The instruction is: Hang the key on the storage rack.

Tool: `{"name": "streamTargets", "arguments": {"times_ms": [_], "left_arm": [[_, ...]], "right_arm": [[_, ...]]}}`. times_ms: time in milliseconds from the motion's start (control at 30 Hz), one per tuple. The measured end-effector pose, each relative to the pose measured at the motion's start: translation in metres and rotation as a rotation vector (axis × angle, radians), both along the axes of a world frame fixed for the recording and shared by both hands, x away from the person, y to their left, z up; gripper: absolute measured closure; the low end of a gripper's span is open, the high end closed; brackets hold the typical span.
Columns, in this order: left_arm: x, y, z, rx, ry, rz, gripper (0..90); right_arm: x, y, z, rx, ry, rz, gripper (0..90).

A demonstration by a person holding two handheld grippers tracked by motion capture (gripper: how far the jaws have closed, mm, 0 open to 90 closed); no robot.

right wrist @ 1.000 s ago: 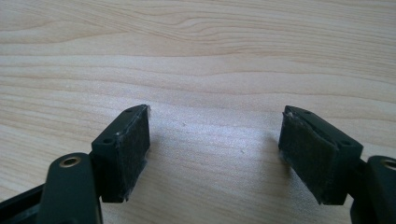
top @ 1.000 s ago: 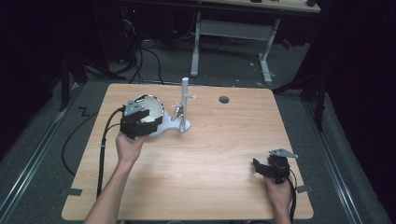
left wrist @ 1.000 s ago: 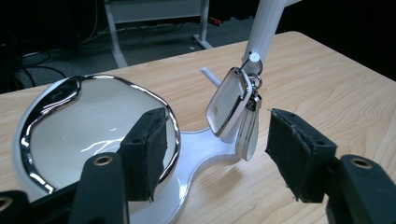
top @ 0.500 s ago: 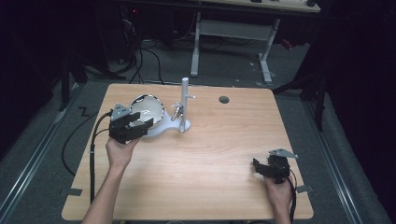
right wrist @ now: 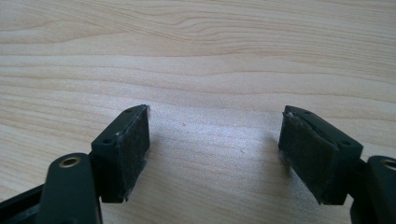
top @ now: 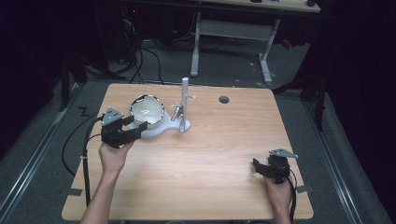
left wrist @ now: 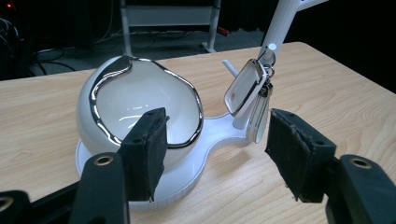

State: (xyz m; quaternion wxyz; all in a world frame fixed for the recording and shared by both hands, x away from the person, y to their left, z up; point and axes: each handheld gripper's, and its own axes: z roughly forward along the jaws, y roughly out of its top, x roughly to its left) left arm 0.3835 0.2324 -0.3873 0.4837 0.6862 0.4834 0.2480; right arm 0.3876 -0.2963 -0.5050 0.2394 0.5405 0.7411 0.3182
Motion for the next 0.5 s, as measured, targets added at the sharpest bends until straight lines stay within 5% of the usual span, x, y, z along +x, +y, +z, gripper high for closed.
{"name": "streamTargets", "arguments": {"times_ms": [500], "left_arm": [[-0.016, 0.01, -0.007, 0.004, 0.007, 0.02, 38.4]], "right_arm": [[0.0, 0.0, 0.0, 0.0, 0.0, 0.0, 24.8]]}}
